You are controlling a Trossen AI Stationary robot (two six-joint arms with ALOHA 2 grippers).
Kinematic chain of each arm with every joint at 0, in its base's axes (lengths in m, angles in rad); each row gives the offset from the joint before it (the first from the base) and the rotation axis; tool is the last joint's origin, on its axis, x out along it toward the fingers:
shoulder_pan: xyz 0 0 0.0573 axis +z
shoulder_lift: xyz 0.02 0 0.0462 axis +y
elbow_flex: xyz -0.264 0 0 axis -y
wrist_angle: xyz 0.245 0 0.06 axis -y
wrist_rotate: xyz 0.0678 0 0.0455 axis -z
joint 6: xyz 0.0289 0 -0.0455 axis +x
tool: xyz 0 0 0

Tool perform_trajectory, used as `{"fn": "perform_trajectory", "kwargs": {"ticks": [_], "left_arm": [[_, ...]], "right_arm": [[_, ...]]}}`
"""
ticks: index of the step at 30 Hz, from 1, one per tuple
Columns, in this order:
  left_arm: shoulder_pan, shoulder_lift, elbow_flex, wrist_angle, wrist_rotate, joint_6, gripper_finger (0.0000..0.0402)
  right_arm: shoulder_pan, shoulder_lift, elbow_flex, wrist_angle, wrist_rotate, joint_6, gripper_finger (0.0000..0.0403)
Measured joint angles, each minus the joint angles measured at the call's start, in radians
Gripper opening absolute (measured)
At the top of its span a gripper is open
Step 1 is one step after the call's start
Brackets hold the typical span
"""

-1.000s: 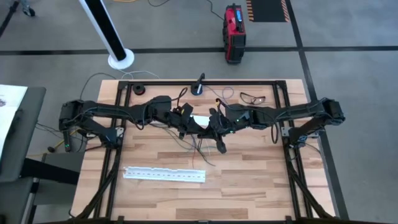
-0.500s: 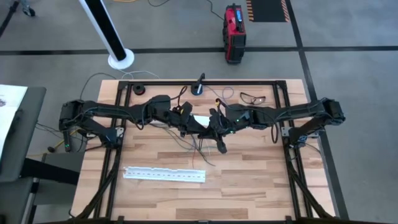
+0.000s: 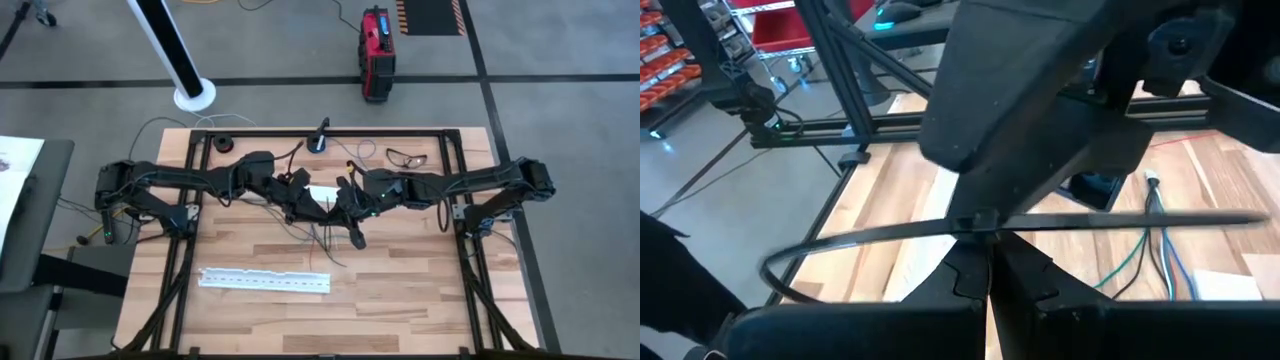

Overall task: Ziptie cables
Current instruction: Wrap the colored cables with the black zip tie

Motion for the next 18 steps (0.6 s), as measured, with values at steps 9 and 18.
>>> {"fn": "perform_trajectory", "kwargs": {"ticks": [9,18], "left_arm": [[0.054,-0.025,-0.001,0.001,0.115,0.091,0.0134],[0.168,-0.139,0.000,-0.256,0.010,0.651,0.0134]], "right_arm": [[-0.001,0.000,0.000,-0.006,0.002,0.009,0.0000],[-0.009,0.000,0.000,-0.010,0.001,0.034,0.0000]]}}
